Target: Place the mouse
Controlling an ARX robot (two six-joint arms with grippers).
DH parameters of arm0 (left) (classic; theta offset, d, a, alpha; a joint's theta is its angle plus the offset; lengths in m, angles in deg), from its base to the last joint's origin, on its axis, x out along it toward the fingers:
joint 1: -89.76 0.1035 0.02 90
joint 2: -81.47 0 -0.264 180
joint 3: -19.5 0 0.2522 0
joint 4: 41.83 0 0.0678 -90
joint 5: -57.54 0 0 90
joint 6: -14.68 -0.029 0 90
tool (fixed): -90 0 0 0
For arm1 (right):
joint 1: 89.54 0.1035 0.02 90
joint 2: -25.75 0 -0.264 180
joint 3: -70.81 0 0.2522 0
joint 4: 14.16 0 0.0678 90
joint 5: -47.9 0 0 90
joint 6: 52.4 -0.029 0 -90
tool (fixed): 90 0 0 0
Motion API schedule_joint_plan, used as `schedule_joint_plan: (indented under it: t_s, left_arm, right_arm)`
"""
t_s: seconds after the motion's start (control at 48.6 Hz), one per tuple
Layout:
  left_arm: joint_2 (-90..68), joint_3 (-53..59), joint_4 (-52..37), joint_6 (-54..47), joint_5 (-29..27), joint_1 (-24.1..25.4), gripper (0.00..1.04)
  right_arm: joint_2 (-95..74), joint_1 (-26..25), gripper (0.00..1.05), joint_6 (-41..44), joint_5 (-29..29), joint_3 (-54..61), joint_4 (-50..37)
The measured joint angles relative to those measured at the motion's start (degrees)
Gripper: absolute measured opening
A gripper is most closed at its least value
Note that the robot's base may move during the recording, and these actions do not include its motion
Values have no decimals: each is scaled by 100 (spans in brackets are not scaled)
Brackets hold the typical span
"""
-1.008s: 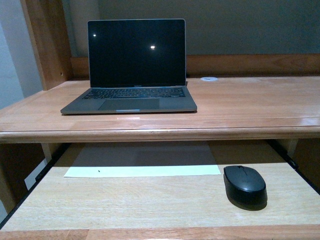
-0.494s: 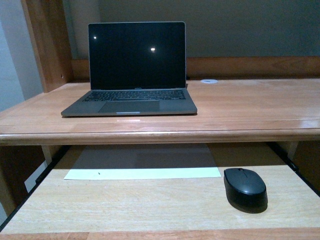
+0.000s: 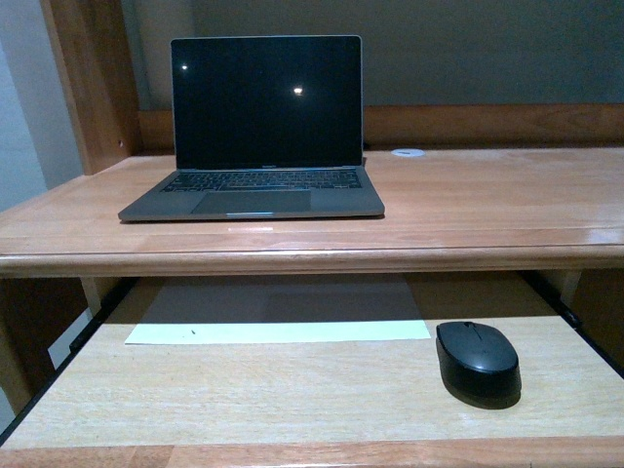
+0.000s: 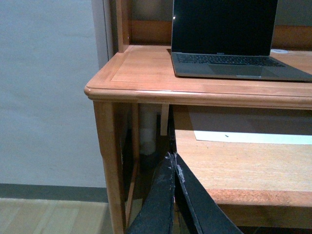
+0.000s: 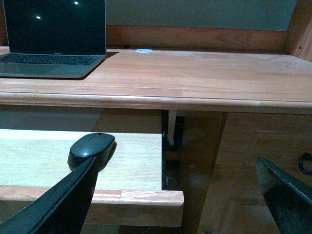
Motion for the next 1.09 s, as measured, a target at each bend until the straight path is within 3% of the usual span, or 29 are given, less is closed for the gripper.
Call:
schedule_joint_plan:
  t_s: [0.041,0.165,0.309,0.453,0.556,0.617,0.782,1.091]
  left_arm:
    - [11,0,-17,4,0,0,2]
    - [11,0,-9,4,0,0,18]
    - [11,0,-11,2,-2,0,46]
    - [11,0,-7,2,-2,0,68]
    - [11,0,-9,4,2,0,92]
    - [11,0,-9,2,-4,0,99]
    - [11,0,-9,2,2,0,98]
    - [11,0,-7,2,-7,0,98]
  right_arm:
    - [0,0,98,0,0,0,2]
    - [-42,42,98,-9,-74,-4,-59]
    - [-1786,804,98,-481,-564,-498,-1126]
    - [-3366,1178,98,-1010,-649,-1154,-1366]
    - [-4970,1543,98,-1377,-841,-1674,-1506]
    - [-5412,1641,98,-1445,-951,-1797,-1580]
    - [-6760,1888,98,-1589,-1270,-2238,-2109]
    - [-6959,2044,98,-1620,-1410,-2315,-2271]
